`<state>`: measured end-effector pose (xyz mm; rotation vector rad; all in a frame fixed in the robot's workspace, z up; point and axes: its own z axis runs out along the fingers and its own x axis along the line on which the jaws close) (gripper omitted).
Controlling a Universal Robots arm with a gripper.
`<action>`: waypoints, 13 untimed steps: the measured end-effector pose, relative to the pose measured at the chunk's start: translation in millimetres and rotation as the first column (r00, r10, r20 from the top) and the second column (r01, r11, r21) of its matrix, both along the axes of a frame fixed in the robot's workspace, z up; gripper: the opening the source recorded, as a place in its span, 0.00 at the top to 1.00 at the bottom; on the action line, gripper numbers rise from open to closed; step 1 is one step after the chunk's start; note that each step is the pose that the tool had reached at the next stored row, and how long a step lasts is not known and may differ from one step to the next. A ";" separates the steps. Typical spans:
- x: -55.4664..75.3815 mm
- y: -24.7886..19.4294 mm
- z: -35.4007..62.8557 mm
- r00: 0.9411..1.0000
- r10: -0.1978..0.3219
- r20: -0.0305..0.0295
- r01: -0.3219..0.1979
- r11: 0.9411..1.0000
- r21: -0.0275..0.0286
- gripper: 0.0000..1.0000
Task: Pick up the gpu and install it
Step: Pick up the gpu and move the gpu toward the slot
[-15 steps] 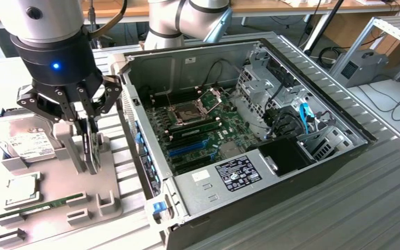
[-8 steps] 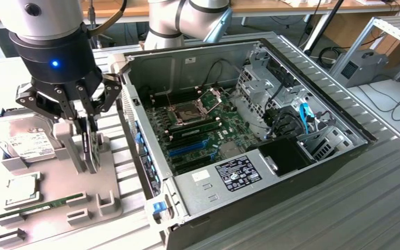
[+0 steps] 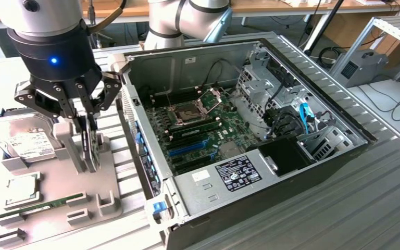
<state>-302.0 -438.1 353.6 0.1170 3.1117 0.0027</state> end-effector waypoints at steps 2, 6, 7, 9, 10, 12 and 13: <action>0.0 0.0 0.7 1.000 0.000 0.000 0.000 1.000 0.000 0.74; 0.0 0.1 2.7 1.000 0.000 0.000 0.000 1.000 0.000 0.74; 0.0 0.1 3.1 1.000 0.000 0.000 0.000 1.000 0.000 0.74; 0.0 0.1 3.8 1.000 0.000 0.000 0.000 1.000 0.000 0.74; 0.0 0.1 4.1 1.000 0.000 0.000 0.000 1.000 0.000 0.74; 0.0 0.1 5.0 1.000 0.000 0.000 0.000 1.000 0.000 0.74; 0.0 0.1 6.0 1.000 0.000 0.000 0.000 1.000 0.000 0.74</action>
